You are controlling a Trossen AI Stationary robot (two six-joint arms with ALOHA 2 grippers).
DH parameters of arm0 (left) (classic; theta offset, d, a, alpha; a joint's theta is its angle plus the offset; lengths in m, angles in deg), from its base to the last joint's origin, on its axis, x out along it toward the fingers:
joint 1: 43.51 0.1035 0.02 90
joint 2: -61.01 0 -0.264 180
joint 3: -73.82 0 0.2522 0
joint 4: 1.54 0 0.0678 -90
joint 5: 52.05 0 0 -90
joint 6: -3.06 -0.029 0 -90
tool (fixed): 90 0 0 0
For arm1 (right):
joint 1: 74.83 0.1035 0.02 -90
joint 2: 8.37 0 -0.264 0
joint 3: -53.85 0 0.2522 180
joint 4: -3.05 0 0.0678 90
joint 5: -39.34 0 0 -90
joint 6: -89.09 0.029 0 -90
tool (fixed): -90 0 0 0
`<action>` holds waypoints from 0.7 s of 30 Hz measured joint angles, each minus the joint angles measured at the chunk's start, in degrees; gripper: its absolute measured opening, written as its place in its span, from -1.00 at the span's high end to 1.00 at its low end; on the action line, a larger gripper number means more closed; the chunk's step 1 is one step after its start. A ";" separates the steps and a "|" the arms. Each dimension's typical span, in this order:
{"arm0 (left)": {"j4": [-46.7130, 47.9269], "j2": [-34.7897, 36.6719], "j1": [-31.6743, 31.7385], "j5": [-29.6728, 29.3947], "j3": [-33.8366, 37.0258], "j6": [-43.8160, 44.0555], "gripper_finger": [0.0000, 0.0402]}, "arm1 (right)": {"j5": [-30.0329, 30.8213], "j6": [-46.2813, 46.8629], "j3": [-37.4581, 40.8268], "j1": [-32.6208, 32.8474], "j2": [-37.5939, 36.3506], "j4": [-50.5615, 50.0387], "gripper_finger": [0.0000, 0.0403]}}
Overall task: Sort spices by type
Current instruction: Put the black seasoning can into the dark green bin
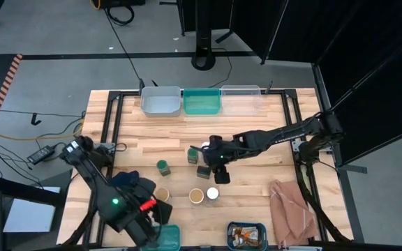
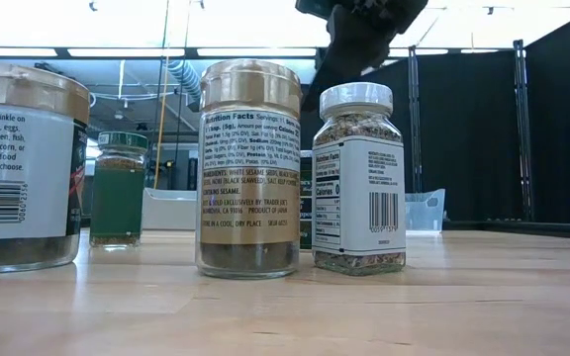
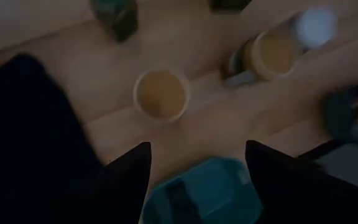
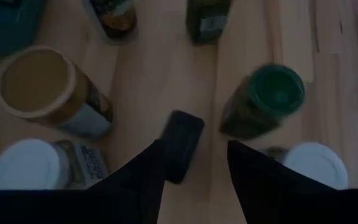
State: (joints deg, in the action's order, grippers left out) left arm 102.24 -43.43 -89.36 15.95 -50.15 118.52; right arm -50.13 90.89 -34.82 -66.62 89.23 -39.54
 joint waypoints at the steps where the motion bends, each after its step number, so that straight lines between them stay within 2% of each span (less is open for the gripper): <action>1: -0.01 1.03 0.00 -1.44 0.00 -0.19 -0.32 | 0.53 -0.08 -0.04 0.38 0.54 1.01 0.10; 4: 0.04 3.92 0.19 -3.68 0.00 -2.23 -0.32 | 1.65 0.15 -0.04 1.36 2.53 3.21 0.10; 10: 0.07 7.08 0.58 -4.51 0.00 -8.18 -0.32 | 4.12 5.93 -0.04 2.19 6.12 7.26 0.10; 14: -0.03 7.52 0.90 -5.18 0.00 -11.74 -0.32 | 7.06 8.46 -0.04 2.21 7.41 6.04 0.10; 21: -0.12 7.43 0.92 -5.58 0.00 -17.14 -0.32 | 7.12 11.88 -0.04 2.22 8.17 2.65 0.10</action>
State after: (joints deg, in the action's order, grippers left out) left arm 102.12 -36.00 -88.44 10.37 -50.15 101.38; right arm -43.00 102.77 -34.87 -64.41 97.40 -36.89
